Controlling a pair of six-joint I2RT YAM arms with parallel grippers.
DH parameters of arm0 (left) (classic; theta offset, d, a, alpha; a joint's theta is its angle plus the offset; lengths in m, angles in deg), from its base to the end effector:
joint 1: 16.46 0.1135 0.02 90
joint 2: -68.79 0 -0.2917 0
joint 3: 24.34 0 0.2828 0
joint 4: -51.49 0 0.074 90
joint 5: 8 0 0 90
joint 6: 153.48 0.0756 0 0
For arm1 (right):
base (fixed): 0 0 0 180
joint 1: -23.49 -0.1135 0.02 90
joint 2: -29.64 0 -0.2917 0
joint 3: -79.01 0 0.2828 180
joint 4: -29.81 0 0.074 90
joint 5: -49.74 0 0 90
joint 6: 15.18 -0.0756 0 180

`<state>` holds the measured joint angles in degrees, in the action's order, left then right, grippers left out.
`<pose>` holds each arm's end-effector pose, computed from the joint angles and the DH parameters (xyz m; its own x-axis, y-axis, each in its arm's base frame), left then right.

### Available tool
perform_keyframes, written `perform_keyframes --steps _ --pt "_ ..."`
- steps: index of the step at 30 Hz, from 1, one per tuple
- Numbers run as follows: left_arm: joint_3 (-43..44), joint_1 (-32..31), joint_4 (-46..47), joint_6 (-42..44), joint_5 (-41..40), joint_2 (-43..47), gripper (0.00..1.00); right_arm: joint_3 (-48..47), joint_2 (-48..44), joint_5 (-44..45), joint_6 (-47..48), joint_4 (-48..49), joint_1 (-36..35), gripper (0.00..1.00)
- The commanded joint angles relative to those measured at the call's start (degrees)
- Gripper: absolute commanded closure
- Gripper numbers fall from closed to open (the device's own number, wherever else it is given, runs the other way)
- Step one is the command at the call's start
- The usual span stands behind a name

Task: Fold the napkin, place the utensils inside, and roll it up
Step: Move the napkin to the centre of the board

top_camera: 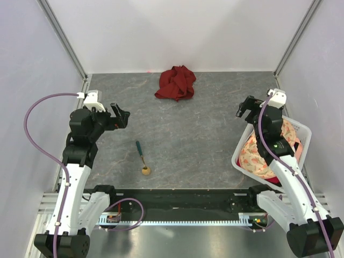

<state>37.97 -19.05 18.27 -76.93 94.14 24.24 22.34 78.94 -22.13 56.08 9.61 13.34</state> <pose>0.2231 -0.0260 0.3650 -0.3164 -0.2133 -0.9243 0.1780 0.9437 -0.2787 0.2526 0.0213 0.3385 -0.1649 0.2807 -0.9455 0.1945 0.9491 0.2478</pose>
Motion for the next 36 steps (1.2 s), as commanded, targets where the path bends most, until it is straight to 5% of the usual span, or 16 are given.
perform_keyframes --steps 1,13,25,36 --pt "0.56 0.30 0.05 0.97 0.08 -0.53 0.00 -3.47 1.76 -1.69 -0.86 3.02 0.05 0.02" --pt "-0.84 0.30 0.67 2.20 3.32 -1.06 0.01 -11.20 12.21 -7.23 0.28 2.68 -0.83 0.08" --pt "-1.02 0.30 0.58 2.47 4.12 -3.70 0.03 -39.56 45.16 -10.04 -0.50 -3.66 -10.94 0.10" --pt "-0.67 0.30 0.58 3.08 4.29 -8.44 0.04 -64.54 76.37 -18.04 -7.44 -3.31 -11.91 0.19"
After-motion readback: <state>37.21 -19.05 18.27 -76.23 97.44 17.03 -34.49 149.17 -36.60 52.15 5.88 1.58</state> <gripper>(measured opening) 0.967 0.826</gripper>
